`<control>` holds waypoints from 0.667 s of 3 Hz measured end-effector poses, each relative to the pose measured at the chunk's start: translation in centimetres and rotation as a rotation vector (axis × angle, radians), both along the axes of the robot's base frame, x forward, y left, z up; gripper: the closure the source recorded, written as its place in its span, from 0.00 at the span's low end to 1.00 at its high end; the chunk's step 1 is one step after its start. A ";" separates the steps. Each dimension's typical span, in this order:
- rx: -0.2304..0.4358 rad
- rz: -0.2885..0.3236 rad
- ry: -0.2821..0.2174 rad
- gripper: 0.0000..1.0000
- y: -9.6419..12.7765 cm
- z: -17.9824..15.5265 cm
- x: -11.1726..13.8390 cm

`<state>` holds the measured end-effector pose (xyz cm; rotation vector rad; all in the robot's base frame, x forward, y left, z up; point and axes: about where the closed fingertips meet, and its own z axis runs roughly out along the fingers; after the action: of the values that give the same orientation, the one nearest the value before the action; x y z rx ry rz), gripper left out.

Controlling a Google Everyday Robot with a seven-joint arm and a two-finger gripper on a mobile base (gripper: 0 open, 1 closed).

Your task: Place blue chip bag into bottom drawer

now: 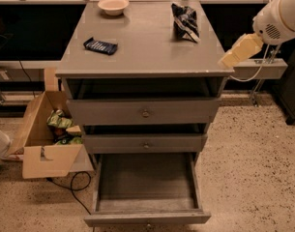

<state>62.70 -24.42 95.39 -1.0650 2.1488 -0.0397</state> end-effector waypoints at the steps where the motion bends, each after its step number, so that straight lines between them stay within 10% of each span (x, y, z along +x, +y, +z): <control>1: 0.030 0.026 -0.015 0.00 1.0 -0.6 1.9; 2: 0.085 0.019 -0.086 0.00 3.3 -1.4 8.4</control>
Offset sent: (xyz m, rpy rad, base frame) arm 0.1327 0.0473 -0.0096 0.1389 -0.1563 0.0256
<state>71.10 -21.14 93.95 -1.0168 2.0452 0.0147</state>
